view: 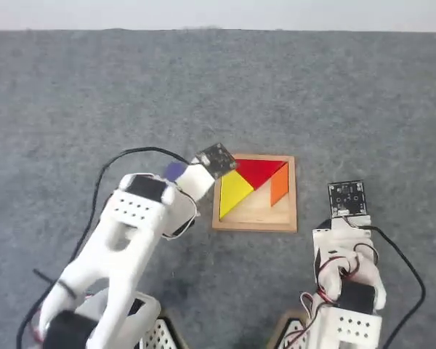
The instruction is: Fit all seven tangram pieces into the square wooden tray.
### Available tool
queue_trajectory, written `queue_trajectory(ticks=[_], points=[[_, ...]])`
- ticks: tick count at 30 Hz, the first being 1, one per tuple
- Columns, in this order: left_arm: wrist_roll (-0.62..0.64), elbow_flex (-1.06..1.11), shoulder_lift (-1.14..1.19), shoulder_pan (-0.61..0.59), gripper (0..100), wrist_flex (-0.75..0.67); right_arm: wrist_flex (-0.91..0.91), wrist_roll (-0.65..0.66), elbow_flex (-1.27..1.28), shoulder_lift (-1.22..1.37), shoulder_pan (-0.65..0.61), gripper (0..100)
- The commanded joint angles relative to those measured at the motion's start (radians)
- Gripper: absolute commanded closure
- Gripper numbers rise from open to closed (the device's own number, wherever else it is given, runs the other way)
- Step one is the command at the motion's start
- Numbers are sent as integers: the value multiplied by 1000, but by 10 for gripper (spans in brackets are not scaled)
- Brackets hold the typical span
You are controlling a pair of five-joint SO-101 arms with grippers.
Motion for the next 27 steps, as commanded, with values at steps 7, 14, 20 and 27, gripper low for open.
queue_trajectory(ticks=[7, 14, 20, 27], points=[[68, -71, -80, 11, 904, 40, -1, 14, 17, -16, 12, 978], [153, -67, -14, -8, 902, -60, -1, 14, 17, -16, 12, 978], [150, -22, 143, -29, 901, -167, -1, 14, 17, -16, 12, 978], [58, -45, 330, -129, 848, -218, 1, 14, 17, -16, 12, 978]])
